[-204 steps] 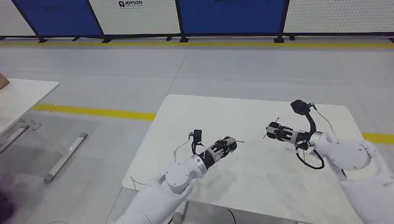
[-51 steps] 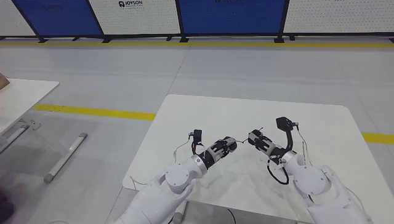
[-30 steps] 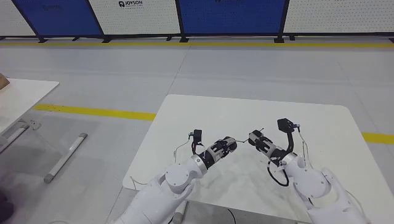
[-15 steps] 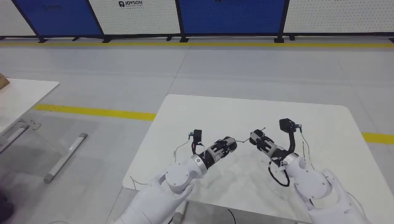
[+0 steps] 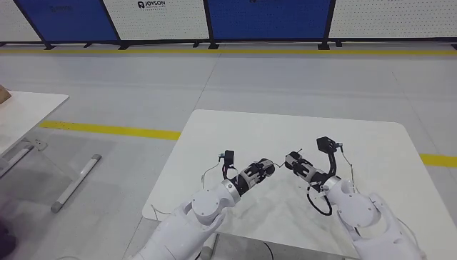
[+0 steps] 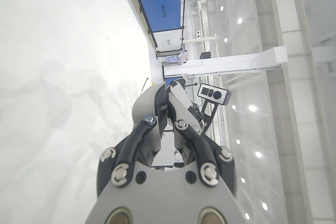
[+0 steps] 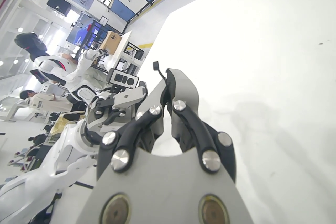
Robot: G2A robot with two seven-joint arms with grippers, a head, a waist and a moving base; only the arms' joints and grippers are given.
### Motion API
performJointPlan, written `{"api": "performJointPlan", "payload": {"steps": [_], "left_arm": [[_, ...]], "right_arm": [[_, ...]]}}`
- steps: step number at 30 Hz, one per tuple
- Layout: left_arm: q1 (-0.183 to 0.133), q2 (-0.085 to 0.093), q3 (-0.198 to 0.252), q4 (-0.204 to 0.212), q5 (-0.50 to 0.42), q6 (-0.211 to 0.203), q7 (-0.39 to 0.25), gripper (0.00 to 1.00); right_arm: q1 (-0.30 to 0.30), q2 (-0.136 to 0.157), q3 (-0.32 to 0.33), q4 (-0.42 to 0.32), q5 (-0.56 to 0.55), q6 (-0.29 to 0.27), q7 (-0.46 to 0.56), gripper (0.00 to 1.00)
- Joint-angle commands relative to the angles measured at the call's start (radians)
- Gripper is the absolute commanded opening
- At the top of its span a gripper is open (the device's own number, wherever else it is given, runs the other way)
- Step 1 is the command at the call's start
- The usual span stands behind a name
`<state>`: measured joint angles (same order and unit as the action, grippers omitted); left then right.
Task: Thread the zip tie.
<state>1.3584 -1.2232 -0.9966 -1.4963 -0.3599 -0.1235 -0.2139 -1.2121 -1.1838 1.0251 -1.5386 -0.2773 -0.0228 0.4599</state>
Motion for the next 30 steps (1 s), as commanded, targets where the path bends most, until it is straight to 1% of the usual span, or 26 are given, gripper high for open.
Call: {"api": "performJointPlan", "payload": {"steps": [1, 17, 22, 30], "left_arm": [[0.000, 0.000, 0.000, 0.000, 0.000, 0.000, 0.000, 0.00], [0.000, 0.000, 0.000, 0.000, 0.000, 0.000, 0.000, 0.00], [0.000, 0.000, 0.000, 0.000, 0.000, 0.000, 0.000, 0.00], [-0.002, -0.002, -0.004, 0.005, -0.007, 0.005, 0.012, 0.00]], "right_arm": [[0.000, -0.001, 0.001, 0.002, 0.012, -0.003, 0.007, 0.00], [0.001, -0.002, 0.001, 0.002, 0.017, -0.005, 0.013, 0.00], [-0.022, -0.009, 0.009, 0.010, 0.066, -0.008, -0.044, 0.00], [-0.031, -0.012, 0.030, 0.016, 0.094, -0.031, -0.058, 0.00]]}}
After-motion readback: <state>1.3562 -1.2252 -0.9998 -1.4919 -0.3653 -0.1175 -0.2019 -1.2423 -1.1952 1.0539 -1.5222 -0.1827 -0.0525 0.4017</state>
